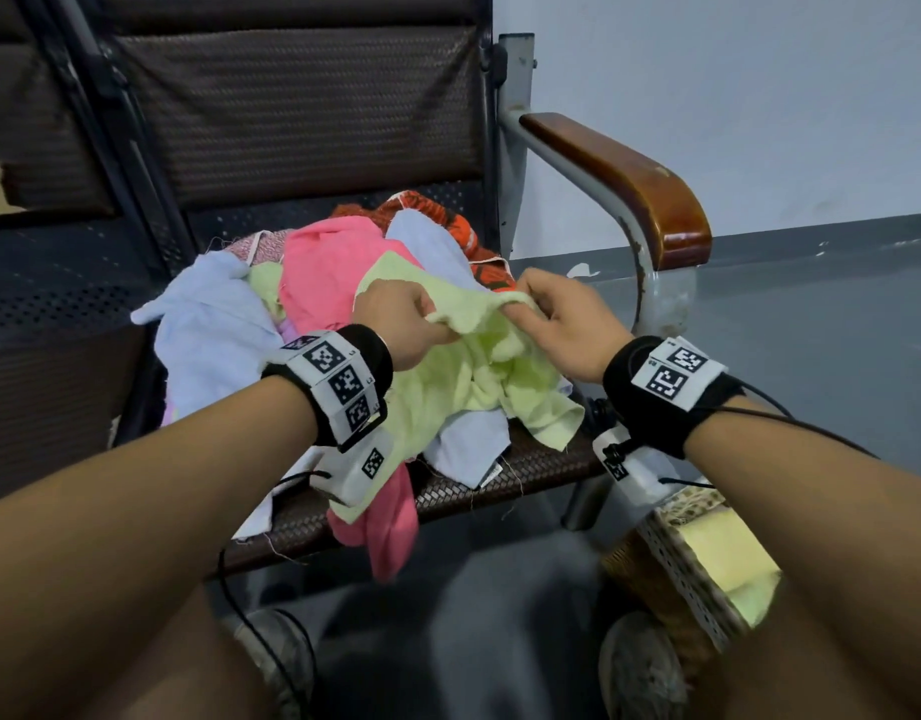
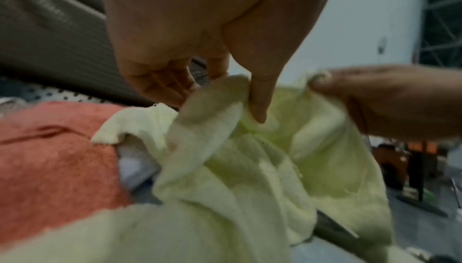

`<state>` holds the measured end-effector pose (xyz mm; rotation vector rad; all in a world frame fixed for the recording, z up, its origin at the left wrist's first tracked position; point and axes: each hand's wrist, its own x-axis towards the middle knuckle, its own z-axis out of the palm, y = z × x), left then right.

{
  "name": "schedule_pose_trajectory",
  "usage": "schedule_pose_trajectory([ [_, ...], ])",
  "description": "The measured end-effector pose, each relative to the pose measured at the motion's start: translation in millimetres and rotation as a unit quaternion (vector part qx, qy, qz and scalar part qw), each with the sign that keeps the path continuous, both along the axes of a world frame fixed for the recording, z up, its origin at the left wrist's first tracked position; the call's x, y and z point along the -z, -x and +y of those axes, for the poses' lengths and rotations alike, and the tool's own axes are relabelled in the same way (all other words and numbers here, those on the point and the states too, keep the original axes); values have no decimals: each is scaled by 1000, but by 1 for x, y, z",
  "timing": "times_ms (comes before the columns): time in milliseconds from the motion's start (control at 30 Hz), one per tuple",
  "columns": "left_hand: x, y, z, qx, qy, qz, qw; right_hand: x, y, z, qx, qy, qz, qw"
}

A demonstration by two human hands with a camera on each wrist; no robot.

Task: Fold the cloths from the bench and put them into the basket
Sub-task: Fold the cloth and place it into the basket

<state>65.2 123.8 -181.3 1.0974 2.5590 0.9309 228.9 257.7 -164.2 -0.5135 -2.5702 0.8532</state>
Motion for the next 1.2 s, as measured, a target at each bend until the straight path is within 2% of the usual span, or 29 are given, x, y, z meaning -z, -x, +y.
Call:
schedule_pose_trajectory([
  [67, -4, -1, 2, 0, 5, 36, 999, -2, 4, -3, -5, -6, 31, 1000],
  [100, -7, 1, 3, -6, -8, 52, 999, -1, 6, -3, -6, -12, 18, 1000],
  [167, -14, 4, 4, -34, -42, 63, 997, 7, 6, 0, 7, -35, -71, 997],
  [267, -21, 8, 2, -85, -119, 1, 989, 25, 2, 3, 35, -21, -225, 973],
  [333, -22, 11, 1, -108, -161, -89, 977, 30, 1, 3, 56, -11, -241, 969],
  [367, -22, 12, 1, -109, -179, -138, 968, 30, 3, 3, 65, -16, -219, 973],
  [433, -23, 14, -1, -105, -232, -224, 941, 26, 7, 2, 80, 5, -119, 990],
  [533, -23, 22, -6, -151, -298, -309, 890, 10, 12, -9, 44, 135, 68, 987],
  [567, -21, 25, -7, -153, -309, -333, 877, 5, 13, -15, 19, 153, 102, 983],
  [633, -20, 29, -7, -146, -319, -362, 864, -4, 13, -26, -36, 101, 116, 987],
  [667, -20, 29, -8, -147, -323, -366, 860, -6, 14, -32, -63, 46, 92, 993],
  [733, -21, 31, -10, -153, -336, -364, 855, -3, 16, -40, -121, -47, -19, 991],
  [833, -26, 35, -13, -156, -359, -361, 847, 11, 16, -46, -160, -76, -231, 957],
  [867, -27, 36, -14, -160, -361, -356, 847, 15, 15, -45, -155, -80, -279, 944],
  [933, -29, 38, -16, -171, -367, -350, 845, 21, 15, -42, -133, -82, -322, 934],
  [1000, -30, 39, -17, -176, -360, -338, 852, 22, 18, -41, -98, -62, -281, 953],
  [1100, -34, 39, -16, -171, -306, -323, 879, 17, 31, -48, -38, 18, -125, 991],
  [1167, -37, 34, -16, -167, -320, -360, 860, 17, 41, -58, -30, 51, -72, 996],
  [1200, -40, 30, -15, -168, -339, -380, 844, 19, 45, -63, -27, 45, -77, 996],
])
